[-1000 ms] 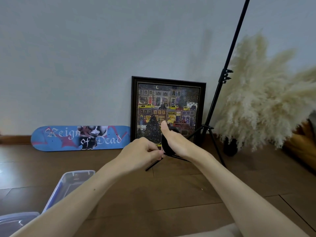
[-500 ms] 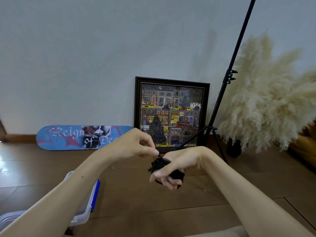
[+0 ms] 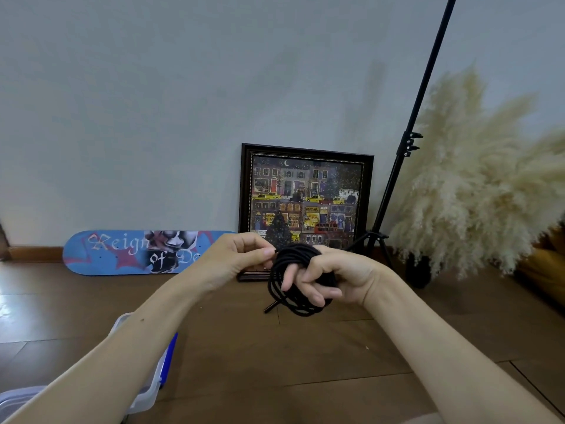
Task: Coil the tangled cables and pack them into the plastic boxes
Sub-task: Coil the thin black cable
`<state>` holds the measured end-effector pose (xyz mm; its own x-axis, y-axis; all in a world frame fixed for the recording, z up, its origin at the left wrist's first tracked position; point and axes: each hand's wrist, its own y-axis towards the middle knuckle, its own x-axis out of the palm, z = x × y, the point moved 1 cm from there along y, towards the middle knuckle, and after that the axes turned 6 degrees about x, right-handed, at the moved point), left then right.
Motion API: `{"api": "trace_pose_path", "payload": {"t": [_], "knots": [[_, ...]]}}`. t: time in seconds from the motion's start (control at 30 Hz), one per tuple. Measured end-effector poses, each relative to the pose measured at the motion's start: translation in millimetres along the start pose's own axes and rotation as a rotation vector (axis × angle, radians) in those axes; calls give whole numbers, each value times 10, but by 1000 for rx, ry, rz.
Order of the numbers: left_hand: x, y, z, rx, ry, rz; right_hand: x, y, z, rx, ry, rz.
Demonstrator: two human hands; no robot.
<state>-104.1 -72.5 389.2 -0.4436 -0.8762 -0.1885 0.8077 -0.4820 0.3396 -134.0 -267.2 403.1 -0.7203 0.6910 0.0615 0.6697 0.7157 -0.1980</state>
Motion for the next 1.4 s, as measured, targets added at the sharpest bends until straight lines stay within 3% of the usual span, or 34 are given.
{"api": "trace_pose_path", "payload": {"t": [0.2,0.3,0.43,0.73,1.03,1.17,1.27,1.4], "knots": [[249,-6,-70,-91,-258,93,13,13,-4,-115,221,11],[360,3,-80,-165,-367,112,47,-1,-21,-115,308,107],[360,30,-93,-192,-341,169,164,38,-93,-127,372,297],[359,17,-12,-198,-362,256,176,154,-110,-122,276,653],[307,-3,0,-230,-310,292,71,211,-48,-83,-178,912],[332,-38,46,-227,-354,268,35,233,-36,-100,-162,1017],[326,-47,89,-210,-366,242,9,236,-2,-81,-79,1014],[280,-54,176,-169,-372,164,35,241,30,25,265,809]]}}
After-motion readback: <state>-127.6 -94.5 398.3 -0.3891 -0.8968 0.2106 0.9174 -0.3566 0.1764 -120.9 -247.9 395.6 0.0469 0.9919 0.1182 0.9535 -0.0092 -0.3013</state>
